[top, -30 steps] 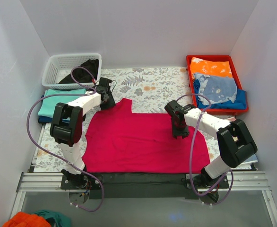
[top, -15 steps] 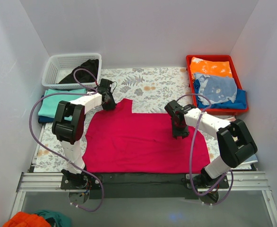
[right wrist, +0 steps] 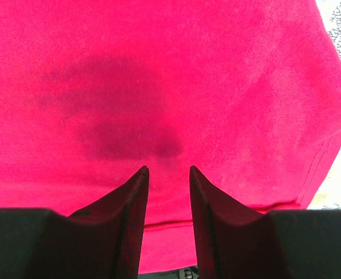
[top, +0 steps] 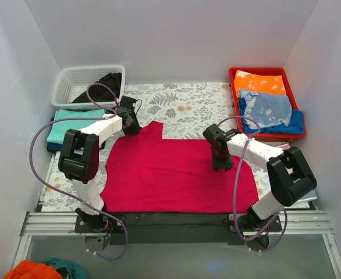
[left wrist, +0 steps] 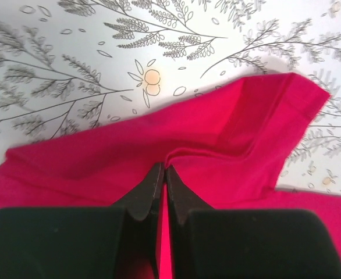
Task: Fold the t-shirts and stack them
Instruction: Fold the tshirt
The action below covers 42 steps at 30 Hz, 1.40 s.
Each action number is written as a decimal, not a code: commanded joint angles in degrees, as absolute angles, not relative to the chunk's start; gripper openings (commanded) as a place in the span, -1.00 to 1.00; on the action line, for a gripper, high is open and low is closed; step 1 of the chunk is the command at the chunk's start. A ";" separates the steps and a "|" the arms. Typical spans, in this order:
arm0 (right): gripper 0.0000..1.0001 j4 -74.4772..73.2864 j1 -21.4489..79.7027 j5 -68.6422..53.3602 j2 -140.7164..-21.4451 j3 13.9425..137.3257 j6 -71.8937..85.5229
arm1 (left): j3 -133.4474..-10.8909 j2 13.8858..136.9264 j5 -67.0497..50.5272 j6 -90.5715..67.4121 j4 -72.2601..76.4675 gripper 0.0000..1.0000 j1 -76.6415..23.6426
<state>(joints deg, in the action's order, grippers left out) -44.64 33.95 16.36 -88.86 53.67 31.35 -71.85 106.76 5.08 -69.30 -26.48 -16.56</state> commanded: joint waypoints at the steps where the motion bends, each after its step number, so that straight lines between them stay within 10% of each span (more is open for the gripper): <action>1: -0.20 -45.09 34.37 17.40 -86.66 53.00 32.43 | -71.54 97.57 9.14 -69.26 -28.64 -1.00 -16.44; 20: -0.06 -44.65 21.37 23.38 -89.47 62.65 25.93 | -70.84 72.52 39.80 -77.43 -49.30 -1.00 -15.65; 42: -0.07 -39.82 19.07 11.97 -106.62 69.97 20.04 | -60.21 63.63 30.67 -86.57 -58.97 -1.00 -15.56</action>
